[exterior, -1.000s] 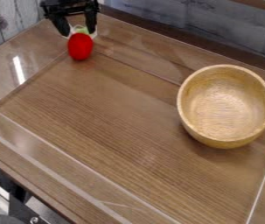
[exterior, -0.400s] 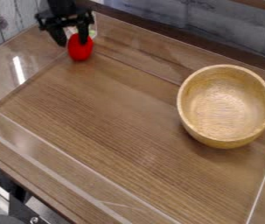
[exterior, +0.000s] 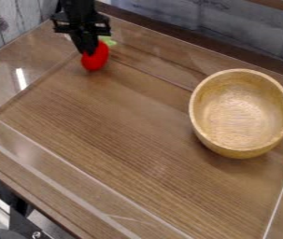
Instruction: Move the red fruit to the right
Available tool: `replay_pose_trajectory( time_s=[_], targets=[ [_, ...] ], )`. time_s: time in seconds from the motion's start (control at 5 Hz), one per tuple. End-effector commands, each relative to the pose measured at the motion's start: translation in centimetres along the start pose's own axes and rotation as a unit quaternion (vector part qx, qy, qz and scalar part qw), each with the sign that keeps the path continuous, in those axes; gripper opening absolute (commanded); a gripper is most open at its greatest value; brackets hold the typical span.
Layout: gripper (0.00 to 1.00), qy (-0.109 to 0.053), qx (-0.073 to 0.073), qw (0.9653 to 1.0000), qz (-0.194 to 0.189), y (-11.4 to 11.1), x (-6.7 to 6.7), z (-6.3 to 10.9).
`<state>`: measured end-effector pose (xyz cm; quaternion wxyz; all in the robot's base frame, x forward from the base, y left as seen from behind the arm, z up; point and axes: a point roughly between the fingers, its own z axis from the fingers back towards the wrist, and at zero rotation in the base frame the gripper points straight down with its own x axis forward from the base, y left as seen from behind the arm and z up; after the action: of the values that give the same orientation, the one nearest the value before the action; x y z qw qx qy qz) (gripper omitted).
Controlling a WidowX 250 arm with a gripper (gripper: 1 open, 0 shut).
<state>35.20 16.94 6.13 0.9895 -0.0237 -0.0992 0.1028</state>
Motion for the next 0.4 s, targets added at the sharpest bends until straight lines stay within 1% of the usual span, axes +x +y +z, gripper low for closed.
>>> replay_pose_trajectory(
  time_s=[0.0, 0.2],
  targets=[
    [1.0, -0.034, 0.035, 0.9988, 0.006, -0.1, 0.8, 1.6],
    [1.0, -0.019, 0.044, 0.9983, 0.033, -0.1, 0.2, 0.5]
  ],
)
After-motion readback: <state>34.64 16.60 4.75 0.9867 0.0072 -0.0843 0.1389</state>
